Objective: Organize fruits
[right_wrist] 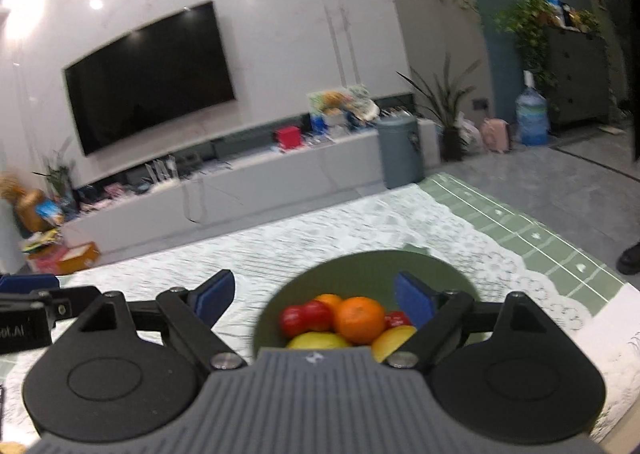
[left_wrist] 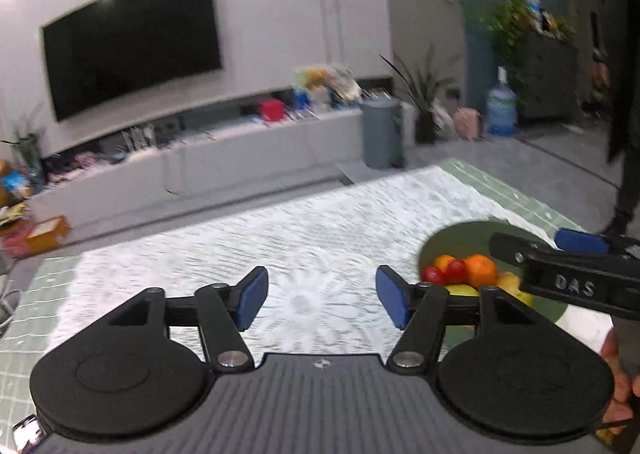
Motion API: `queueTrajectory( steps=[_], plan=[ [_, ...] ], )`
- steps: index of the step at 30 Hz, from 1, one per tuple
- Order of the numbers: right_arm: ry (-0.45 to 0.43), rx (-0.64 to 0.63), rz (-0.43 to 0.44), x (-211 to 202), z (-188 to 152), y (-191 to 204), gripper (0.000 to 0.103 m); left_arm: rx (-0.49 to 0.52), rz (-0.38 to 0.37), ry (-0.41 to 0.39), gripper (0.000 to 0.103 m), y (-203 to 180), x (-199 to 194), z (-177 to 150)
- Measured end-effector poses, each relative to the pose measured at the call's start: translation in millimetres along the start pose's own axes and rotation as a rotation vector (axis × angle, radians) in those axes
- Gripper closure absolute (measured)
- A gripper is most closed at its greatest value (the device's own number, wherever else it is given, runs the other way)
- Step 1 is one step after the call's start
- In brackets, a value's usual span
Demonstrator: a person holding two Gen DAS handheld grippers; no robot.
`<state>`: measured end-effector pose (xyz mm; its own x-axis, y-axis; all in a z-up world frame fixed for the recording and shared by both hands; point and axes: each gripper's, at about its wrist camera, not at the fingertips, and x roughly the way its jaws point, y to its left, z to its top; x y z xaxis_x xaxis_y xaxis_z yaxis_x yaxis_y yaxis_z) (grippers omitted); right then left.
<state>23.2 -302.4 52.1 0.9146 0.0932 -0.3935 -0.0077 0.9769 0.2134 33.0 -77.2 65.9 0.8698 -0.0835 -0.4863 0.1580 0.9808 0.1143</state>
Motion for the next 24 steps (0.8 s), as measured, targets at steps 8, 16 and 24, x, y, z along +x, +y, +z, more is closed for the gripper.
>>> queueTrajectory(
  steps=[8,16,24],
  plan=[
    [-0.086,-0.152,0.155,-56,-19,52,0.007,-0.079,0.081,-0.09,0.016,25,-38,-32],
    [-0.08,-0.283,0.171,-88,-53,82,0.004,-0.106,0.095,-0.062,0.015,33,-35,-65],
    [0.001,-0.287,0.086,-69,-64,87,0.004,-0.118,0.073,0.021,0.015,43,-22,-85]
  ],
)
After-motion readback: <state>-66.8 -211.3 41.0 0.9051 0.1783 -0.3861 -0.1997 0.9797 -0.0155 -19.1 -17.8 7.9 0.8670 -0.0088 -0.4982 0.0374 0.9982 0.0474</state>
